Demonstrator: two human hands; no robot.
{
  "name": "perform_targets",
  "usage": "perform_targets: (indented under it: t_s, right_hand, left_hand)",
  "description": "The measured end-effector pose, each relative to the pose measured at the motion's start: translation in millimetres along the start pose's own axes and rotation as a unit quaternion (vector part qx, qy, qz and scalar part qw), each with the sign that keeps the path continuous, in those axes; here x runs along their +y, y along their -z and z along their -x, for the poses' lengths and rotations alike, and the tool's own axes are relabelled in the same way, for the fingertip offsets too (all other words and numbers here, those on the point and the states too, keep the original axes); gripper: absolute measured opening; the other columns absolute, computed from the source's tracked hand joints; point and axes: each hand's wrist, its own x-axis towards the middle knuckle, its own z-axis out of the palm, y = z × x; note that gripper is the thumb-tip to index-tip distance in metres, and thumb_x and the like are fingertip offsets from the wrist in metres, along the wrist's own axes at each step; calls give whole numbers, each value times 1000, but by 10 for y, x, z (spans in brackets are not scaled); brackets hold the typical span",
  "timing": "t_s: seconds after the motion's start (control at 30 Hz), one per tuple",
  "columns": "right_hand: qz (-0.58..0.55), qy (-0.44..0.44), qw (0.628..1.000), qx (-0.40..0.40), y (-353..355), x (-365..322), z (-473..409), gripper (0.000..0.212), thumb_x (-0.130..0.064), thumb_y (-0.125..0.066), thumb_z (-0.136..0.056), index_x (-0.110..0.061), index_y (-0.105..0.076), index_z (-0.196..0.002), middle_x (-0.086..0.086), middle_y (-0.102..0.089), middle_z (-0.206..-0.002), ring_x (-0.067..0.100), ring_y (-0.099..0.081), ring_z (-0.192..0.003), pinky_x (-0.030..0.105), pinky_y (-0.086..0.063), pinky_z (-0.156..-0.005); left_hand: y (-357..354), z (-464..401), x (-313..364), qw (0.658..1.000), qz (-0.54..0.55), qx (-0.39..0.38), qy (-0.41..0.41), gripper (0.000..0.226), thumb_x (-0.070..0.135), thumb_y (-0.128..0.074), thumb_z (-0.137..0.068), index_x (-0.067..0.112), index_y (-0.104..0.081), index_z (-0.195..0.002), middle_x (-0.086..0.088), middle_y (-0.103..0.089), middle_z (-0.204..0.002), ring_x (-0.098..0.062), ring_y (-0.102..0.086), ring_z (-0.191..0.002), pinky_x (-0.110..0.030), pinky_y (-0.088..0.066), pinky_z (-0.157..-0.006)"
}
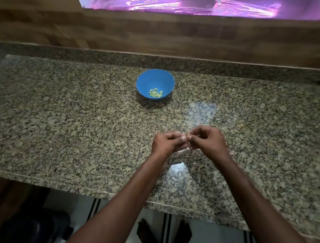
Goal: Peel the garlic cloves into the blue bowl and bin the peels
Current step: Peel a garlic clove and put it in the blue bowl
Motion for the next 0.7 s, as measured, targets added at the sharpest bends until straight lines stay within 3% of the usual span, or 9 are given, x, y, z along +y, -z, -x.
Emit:
perform_targets:
  t_s: [0.13,0.27,0.43,0.57,0.7]
  right_hand:
    - [-71,-55,996,22,-13,-26,48,12,0,-73,-90,9,-67,-96,25,-74,-82,29,-73,-67,33,-62,-62]
    - [-71,-84,991,75,-94,-5,29,9,2,-68,-92,10,-66,-94,28,-73,-83,28,-71,-63,33,-62,-59]
    - [-139,-139,971,136,1,89,-13,9,0,-65,-92,8,-66,-96,31,-72,-94,32,-70,-73,34,-63,-64]
    - [-120,-145,978,84,77,141,-3,9,-3,-63,-96,3,-65,-101,28,-70,-92,29,-67,-71,39,-60,-68]
    - [-107,-153,981,54,103,176,32,15,5,-56,-97,4,-70,-100,25,-69,-90,32,-66,-73,35,-61,-63]
  left_hand:
    - [-47,-42,24,999,17,24,13,13,-5,-75,-88,-10,-71,-99,-20,-77,-93,-24,-77,-78,-27,-64,-74]
    - [-130,-82,6,998,-23,59,2,8,-5,-74,-89,-8,-72,-96,-19,-76,-87,-21,-75,-70,-27,-64,-71]
    - [-34,-190,-7,989,-93,100,-51,7,6,-78,-89,3,-75,-95,-8,-78,-87,-19,-77,-77,-33,-64,-80]
    - [111,-309,-53,952,-258,108,-126,7,6,-73,-92,13,-74,-93,-5,-76,-90,-21,-76,-83,-32,-65,-74]
    - [186,-493,-120,876,-435,125,-169,20,-3,-63,-96,7,-76,-108,-8,-76,-110,-4,-65,-76,-6,-49,-53]
